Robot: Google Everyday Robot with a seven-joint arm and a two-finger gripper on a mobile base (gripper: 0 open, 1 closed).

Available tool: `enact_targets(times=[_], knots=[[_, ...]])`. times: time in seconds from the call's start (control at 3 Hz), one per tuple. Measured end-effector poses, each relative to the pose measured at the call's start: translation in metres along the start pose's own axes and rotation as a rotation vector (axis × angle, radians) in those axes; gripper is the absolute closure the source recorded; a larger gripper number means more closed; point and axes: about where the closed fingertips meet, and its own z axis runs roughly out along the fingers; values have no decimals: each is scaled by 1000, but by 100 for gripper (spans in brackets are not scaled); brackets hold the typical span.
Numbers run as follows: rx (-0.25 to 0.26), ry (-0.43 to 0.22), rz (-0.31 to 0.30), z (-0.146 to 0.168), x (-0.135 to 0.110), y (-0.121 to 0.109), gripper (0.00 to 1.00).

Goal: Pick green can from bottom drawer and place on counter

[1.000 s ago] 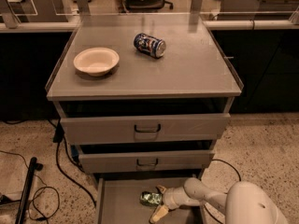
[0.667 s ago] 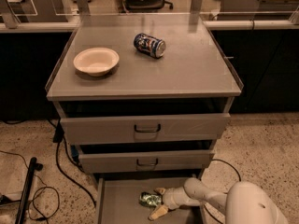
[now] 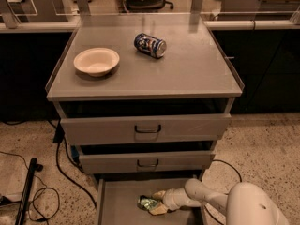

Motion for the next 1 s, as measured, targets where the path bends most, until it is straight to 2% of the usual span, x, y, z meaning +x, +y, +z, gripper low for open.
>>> enact_targets(times=[0.33,0.67,1.0], knots=[[0,0,0,0,0,0,96],[-1,2,-8,-14,-5,3,100],[18,-11,-19,-50,-13,13,100]])
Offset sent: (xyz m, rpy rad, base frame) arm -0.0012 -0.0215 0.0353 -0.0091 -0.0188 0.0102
